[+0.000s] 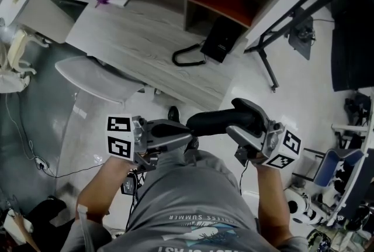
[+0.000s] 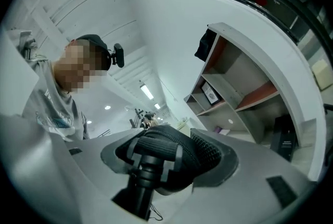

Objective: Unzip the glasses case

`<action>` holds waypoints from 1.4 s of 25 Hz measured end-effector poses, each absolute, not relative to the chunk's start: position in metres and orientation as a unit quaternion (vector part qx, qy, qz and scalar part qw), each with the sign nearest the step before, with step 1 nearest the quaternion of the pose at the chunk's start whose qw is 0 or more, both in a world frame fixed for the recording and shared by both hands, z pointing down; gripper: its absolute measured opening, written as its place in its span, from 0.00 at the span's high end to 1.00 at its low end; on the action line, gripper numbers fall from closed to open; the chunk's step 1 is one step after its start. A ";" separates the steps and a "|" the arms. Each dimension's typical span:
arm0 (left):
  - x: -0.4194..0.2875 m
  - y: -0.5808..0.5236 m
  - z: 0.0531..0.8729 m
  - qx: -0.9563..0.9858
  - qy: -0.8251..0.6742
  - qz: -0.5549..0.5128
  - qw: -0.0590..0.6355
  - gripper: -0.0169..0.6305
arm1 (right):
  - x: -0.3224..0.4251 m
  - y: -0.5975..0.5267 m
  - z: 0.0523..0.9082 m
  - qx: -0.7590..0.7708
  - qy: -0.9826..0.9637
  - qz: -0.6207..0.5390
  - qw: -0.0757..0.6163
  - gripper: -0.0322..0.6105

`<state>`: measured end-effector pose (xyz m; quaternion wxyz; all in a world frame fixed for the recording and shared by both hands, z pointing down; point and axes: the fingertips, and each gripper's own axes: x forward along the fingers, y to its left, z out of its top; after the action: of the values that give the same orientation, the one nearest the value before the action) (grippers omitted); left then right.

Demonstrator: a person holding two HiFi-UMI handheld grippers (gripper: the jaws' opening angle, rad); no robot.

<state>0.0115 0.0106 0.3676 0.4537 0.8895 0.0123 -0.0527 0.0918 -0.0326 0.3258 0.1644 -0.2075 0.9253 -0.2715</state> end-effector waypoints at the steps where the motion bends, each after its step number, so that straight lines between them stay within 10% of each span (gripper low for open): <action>1: 0.011 0.008 0.367 0.890 0.005 -0.054 0.452 0.98 | 0.089 -0.033 0.327 -0.211 0.926 -0.268 0.160 0.51; 35: 0.029 -0.010 0.394 0.930 -0.007 0.073 0.359 0.98 | 0.019 -0.029 0.418 -0.219 0.949 0.014 -0.228 0.53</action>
<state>0.0290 -0.0101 0.3942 0.3592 0.9304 -0.0071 0.0726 0.0189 -0.0294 0.4176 -0.2282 -0.2190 0.9486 0.0141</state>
